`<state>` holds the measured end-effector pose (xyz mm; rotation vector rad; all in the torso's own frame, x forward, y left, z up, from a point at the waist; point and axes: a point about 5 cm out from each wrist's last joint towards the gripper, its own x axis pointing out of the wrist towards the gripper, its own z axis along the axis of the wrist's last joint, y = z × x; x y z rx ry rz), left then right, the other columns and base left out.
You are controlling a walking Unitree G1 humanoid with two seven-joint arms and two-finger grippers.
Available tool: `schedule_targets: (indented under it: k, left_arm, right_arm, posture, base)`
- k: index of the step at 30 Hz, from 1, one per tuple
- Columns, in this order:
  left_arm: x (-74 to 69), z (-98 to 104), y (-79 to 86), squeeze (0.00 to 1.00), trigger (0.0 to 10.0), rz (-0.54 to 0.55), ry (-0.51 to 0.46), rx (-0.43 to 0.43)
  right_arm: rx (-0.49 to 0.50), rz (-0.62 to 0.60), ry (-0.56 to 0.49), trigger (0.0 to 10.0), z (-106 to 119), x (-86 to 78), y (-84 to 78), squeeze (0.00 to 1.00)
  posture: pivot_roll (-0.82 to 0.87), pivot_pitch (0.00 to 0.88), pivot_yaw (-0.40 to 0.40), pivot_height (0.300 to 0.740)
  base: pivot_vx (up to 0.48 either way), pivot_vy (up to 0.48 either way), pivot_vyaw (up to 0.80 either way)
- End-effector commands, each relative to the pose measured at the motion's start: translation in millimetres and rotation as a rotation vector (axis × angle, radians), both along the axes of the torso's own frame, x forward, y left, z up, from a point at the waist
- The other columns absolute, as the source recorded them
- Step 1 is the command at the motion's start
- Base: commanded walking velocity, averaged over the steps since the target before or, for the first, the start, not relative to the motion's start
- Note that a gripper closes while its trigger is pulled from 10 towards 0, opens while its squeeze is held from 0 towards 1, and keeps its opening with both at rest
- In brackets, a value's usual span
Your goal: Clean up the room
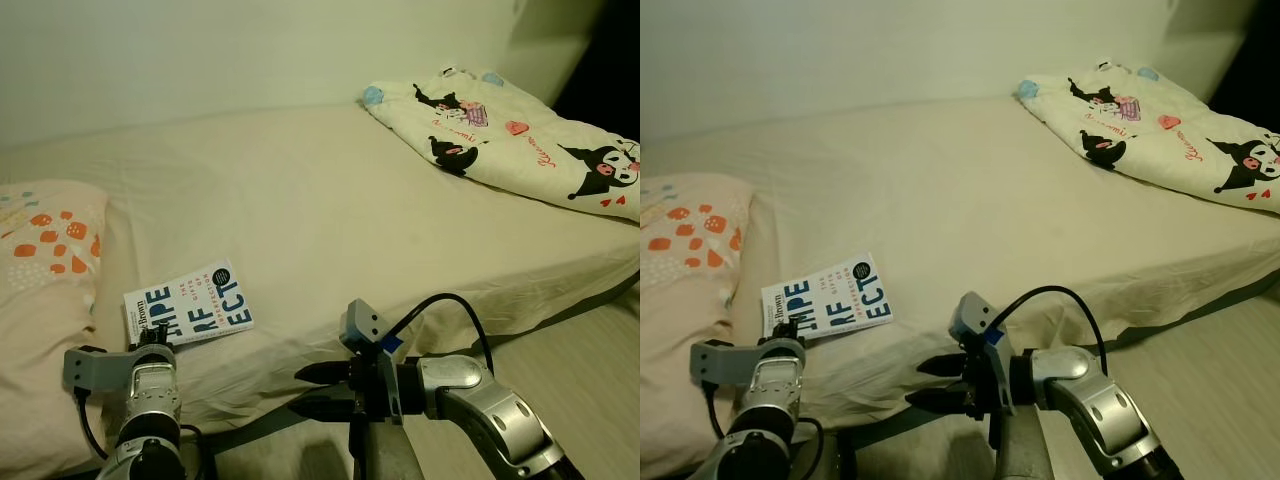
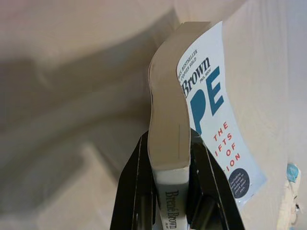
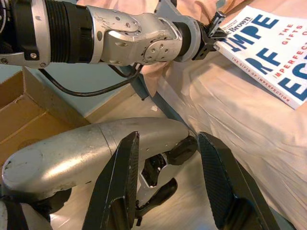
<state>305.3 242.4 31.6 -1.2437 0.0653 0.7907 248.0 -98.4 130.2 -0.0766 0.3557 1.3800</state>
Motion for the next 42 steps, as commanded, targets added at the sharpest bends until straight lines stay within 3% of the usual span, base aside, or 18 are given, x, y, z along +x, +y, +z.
schedule_targets:
  k: [1,10,25,34,35,36,39,40,41,42]
  left_arm:
    - [-18.2,-18.8,6.1,0.0,10.0,0.005,0.113,0.023]
    - [-29.7,-24.4,14.7,0.0,10.0,-0.011,0.137,0.032]
    - [-56.2,-22.7,-0.2,0.0,10.0,0.017,0.142,-0.039]
    - [-56.9,-21.0,-9.1,0.0,10.0,-0.025,0.152,-0.063]
    - [-57.2,-20.0,-10.2,0.82,10.0,-0.03,0.153,-0.063]
    - [-57.2,-19.8,-11.4,0.92,10.0,-0.035,0.154,-0.067]
    - [-56.7,-19.7,-12.6,0.9,10.0,-0.043,0.15,-0.072]
    - [-56.0,-19.1,-13.6,0.7,10.0,-0.054,0.148,-0.068]
    - [-56.0,-19.1,-13.6,0.7,10.0,-0.054,0.148,-0.068]
    - [-55.4,-18.8,-14.4,0.0,10.0,-0.059,0.146,-0.07]
  right_arm:
    - [-0.005,0.014,-0.001,10.0,2.4,-1.4,-0.8,0.0]
    - [-0.019,0.021,0.007,10.0,1.7,-1.8,-2.6,0.0]
    - [-0.032,0.028,0.024,10.0,-0.1,-2.9,-4.8,0.0]
    - [-0.04,0.021,0.013,10.0,-0.1,-1.1,-5.4,0.0]
    - [-0.041,0.018,0.009,10.0,-0.1,-0.8,-5.4,0.0]
    - [-0.04,0.015,0.007,10.0,0.1,-0.6,-5.3,0.0]
    - [-0.039,0.013,0.005,10.0,0.2,-0.4,-5.2,0.0]
    - [-0.038,0.012,0.005,10.0,0.2,-0.2,-5.3,0.0]
    - [-0.038,0.012,0.005,10.0,0.2,-0.2,-5.3,0.0]
    - [-0.037,0.011,0.004,10.0,0.4,0.1,-5.4,0.0]
  posture:
    - [-0.14,0.2,-0.076,0.572]
    - [-0.14,0.195,-0.064,0.572]
    - [-0.13,0.193,-0.064,0.572]
    - [-0.13,0.193,-0.06,0.572]
    - [-0.13,0.193,-0.06,0.572]
    - [-0.13,0.193,-0.06,0.572]
    - [-0.13,0.193,-0.06,0.572]
    - [-0.13,0.193,-0.06,0.572]
    - [-0.13,0.193,-0.06,0.572]
    - [-0.13,0.193,-0.06,0.572]
  base:
    - [0.0,0.0,0.0]
    - [0.0,0.0,0.0]
    - [0.0,0.0,0.0]
    - [0.0,0.0,0.0]
    - [0.0,0.0,0.0]
    - [0.0,0.0,0.0]
    - [0.0,0.0,0.0]
    - [0.0,0.0,0.0]
    - [0.0,0.0,0.0]
    - [0.0,0.0,0.0]
